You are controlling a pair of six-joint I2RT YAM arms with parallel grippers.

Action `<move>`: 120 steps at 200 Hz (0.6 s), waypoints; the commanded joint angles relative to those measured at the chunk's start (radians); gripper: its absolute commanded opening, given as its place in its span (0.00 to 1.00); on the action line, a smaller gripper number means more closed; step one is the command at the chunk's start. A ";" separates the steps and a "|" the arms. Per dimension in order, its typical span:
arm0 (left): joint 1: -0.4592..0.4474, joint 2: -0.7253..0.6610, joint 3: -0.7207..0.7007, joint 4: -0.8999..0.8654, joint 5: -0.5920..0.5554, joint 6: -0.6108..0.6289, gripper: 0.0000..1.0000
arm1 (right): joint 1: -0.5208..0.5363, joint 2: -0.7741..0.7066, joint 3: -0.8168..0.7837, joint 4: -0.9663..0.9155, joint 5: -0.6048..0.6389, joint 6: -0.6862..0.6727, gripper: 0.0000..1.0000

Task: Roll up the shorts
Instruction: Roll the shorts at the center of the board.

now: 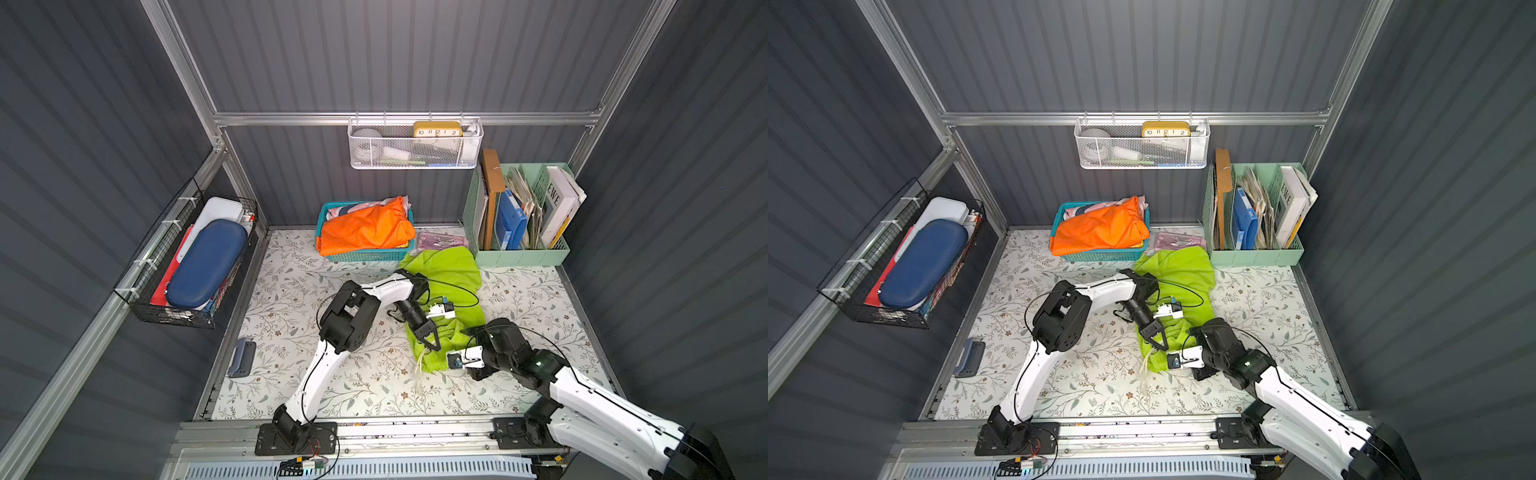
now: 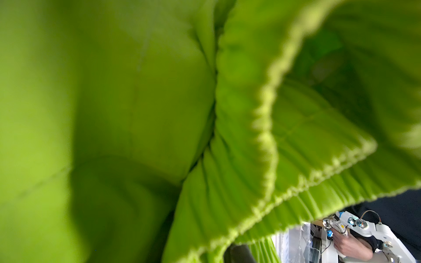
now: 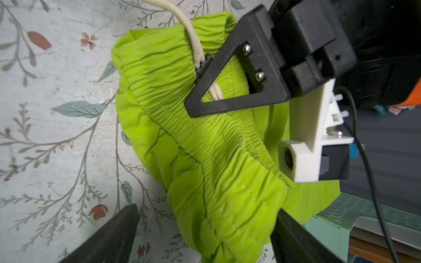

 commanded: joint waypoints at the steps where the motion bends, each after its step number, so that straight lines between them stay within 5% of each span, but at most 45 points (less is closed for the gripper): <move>1: 0.010 0.074 -0.011 0.031 -0.175 -0.005 0.13 | 0.006 0.043 -0.005 0.081 -0.009 -0.085 0.93; 63: 0.014 0.080 -0.015 0.035 -0.177 -0.009 0.13 | 0.019 -0.008 0.045 0.155 0.077 -0.089 0.92; 120: 0.018 0.078 -0.013 0.039 -0.186 -0.018 0.14 | 0.082 -0.202 0.143 -0.237 0.044 -0.087 0.93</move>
